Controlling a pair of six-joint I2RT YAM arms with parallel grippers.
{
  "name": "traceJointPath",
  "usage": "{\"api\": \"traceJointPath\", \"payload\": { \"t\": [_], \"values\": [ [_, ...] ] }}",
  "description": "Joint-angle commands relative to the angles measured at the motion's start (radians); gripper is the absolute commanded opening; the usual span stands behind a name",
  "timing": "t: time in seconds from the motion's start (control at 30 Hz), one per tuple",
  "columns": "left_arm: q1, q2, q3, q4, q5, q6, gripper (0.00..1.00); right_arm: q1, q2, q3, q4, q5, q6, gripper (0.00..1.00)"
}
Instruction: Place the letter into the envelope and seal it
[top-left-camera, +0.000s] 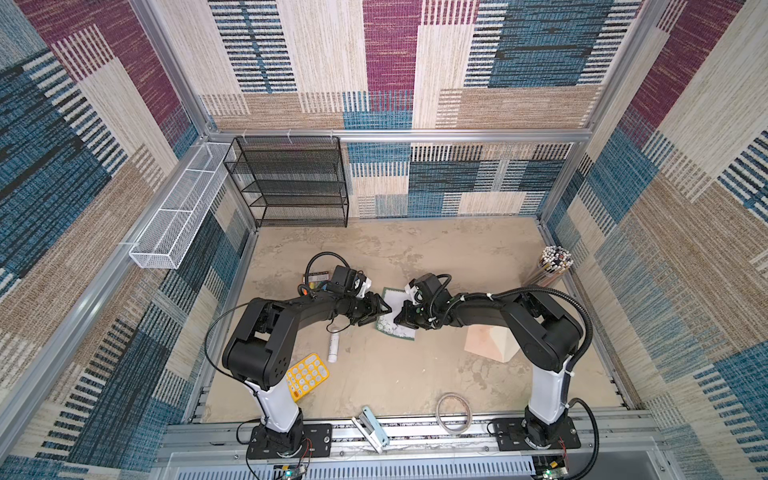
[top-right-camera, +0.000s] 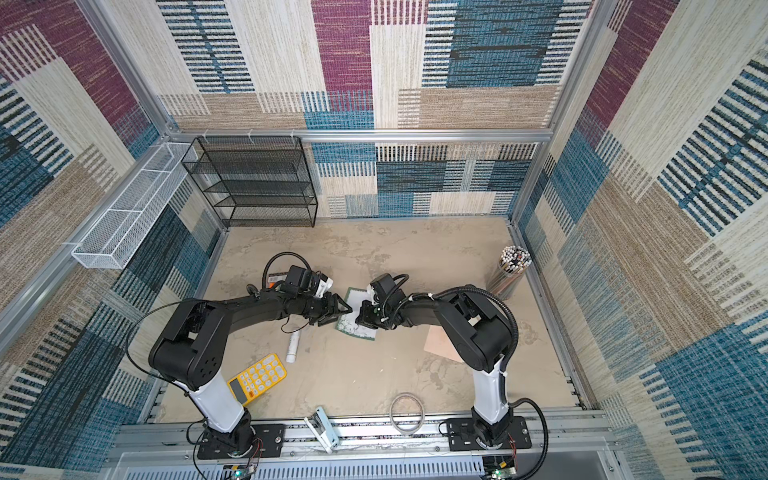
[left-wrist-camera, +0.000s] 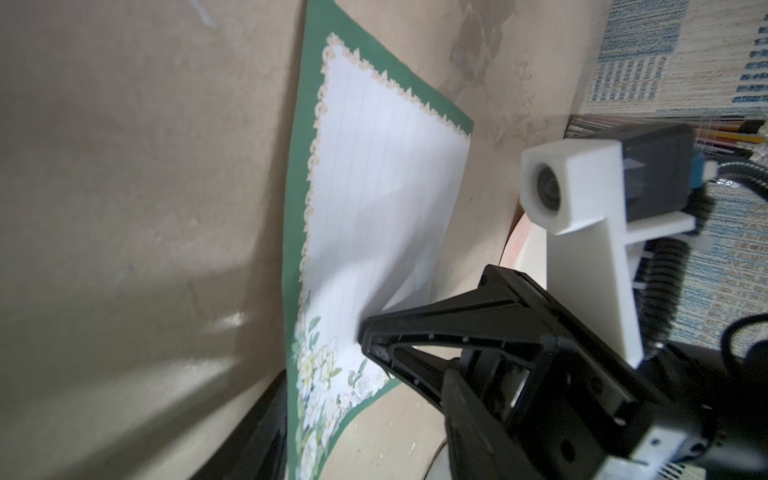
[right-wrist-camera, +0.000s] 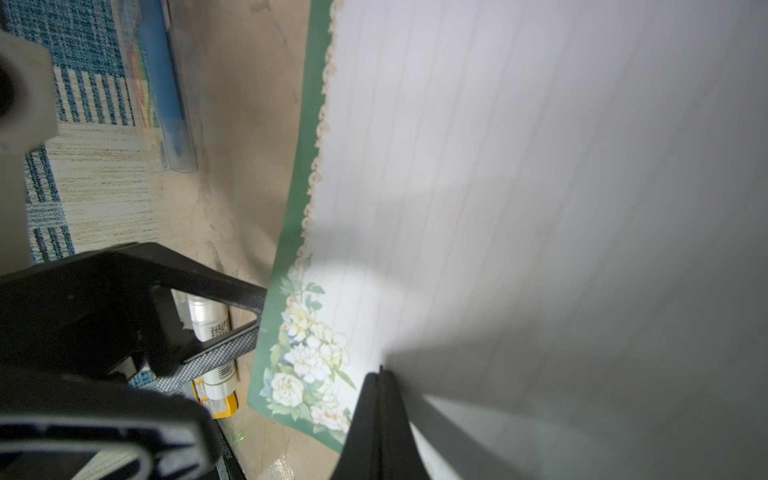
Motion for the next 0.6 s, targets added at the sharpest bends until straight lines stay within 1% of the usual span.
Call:
{"api": "traceJointPath", "payload": {
  "t": [0.0, 0.2, 0.37, 0.57],
  "values": [
    [0.000, 0.013, 0.011, 0.009, 0.054, 0.024, 0.53, 0.002, 0.017, -0.010, -0.186, 0.057, -0.007, 0.00],
    [0.005, 0.024, 0.010, -0.032, 0.057, 0.047, 0.38, 0.002, 0.009, -0.005, -0.192, 0.059, -0.008, 0.00],
    [0.011, 0.027, 0.015, -0.050, 0.037, 0.054, 0.22, 0.002, -0.009, 0.008, -0.208, 0.069, -0.017, 0.01],
    [0.011, 0.025, 0.030, -0.088, -0.001, 0.069, 0.07, 0.001, -0.044, 0.023, -0.226, 0.078, -0.029, 0.02]
  ]
}}
